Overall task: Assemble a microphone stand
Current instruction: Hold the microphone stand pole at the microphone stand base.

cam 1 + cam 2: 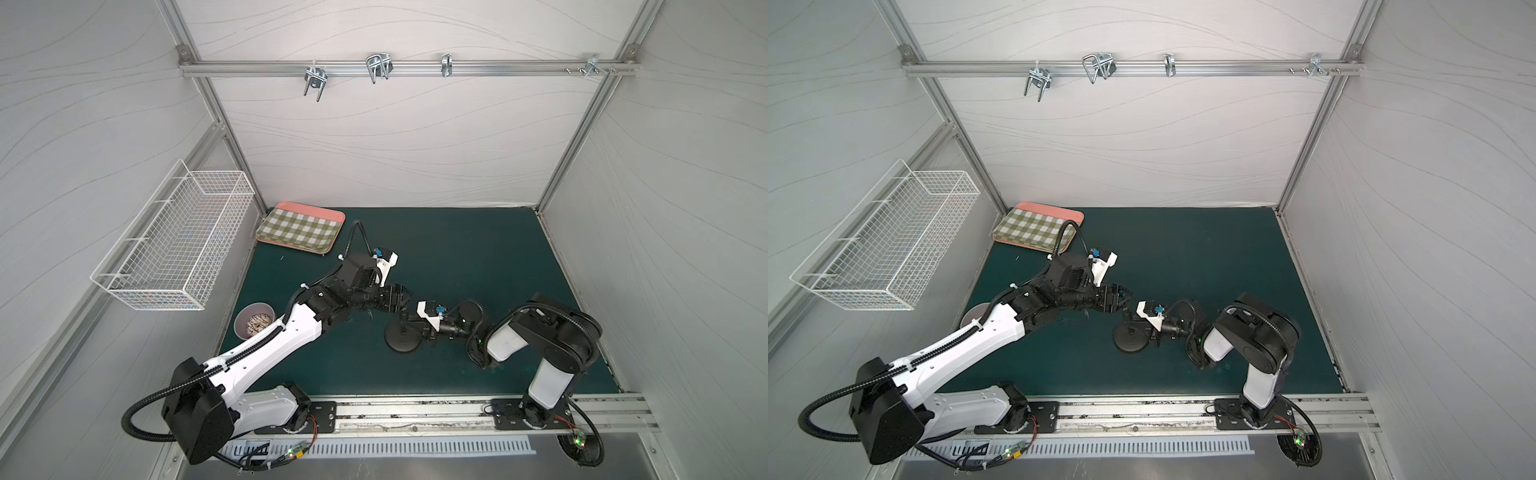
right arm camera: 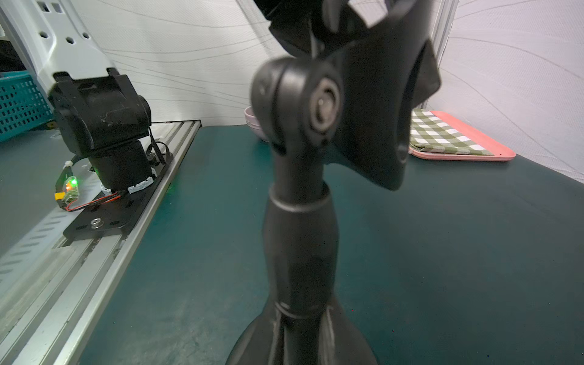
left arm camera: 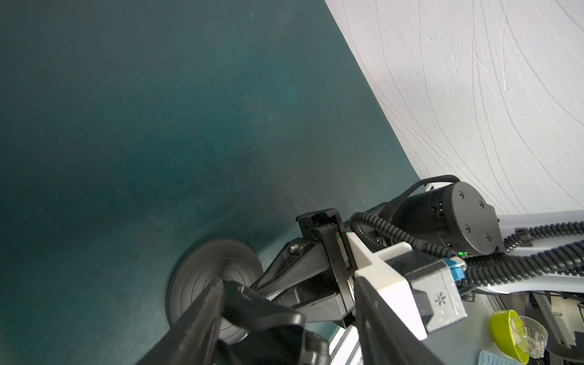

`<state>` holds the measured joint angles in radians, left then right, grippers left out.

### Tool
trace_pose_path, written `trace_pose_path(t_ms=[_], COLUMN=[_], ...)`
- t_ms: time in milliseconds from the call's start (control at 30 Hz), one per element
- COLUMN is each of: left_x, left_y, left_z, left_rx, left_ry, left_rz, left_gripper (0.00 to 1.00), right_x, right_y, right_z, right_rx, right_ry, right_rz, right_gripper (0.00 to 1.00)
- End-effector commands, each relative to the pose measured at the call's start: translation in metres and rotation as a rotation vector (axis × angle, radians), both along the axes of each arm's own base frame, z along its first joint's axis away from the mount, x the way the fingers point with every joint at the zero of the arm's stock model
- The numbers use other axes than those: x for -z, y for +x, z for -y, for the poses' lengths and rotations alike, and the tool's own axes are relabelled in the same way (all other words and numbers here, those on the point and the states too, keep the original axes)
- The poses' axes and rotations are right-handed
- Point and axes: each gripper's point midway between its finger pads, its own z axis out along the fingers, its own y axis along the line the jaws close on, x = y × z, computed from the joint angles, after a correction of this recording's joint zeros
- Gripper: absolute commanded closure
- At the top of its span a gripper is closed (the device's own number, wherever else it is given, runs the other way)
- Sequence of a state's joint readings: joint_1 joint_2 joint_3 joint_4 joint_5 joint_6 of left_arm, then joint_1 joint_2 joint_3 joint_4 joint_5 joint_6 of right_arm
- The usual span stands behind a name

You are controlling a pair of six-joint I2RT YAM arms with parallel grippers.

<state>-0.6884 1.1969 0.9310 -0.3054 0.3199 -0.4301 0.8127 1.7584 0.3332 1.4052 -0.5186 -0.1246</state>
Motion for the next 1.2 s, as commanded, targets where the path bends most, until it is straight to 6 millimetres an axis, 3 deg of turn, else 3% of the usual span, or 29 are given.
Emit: trace_pose_path(t_ms=[0, 533, 833, 1067, 1167], left_x=[-0.017, -0.010, -0.010, -0.006, 0.003], left_y=[-0.013, -0.010, -0.007, -0.022, -0.031], left_z=[0.018, 0.003, -0.048, -0.087, -0.090], left_rx=[0.081, 0.006, -0.242, -0.388, -0.388], left_ry=[-0.056, -0.021, 0.033, -0.010, -0.033], left_rz=[-0.005, 0.005, 0.056, 0.071, 0.044], left_gripper=[0.34, 0.26, 0.16, 0.14, 0.15], right_x=[0.010, 0.028, 0.031, 0.029, 0.025], right_y=[0.014, 0.016, 0.018, 0.023, 0.027], right_z=[0.006, 0.001, 0.002, 0.006, 0.011], right_rx=[0.066, 0.089, 0.189, 0.293, 0.354], right_ry=[-0.030, -0.069, -0.095, -0.101, -0.094], right_rz=[-0.017, -0.035, -0.001, 0.009, 0.002], right_gripper=[0.86, 0.84, 0.84, 0.84, 0.84])
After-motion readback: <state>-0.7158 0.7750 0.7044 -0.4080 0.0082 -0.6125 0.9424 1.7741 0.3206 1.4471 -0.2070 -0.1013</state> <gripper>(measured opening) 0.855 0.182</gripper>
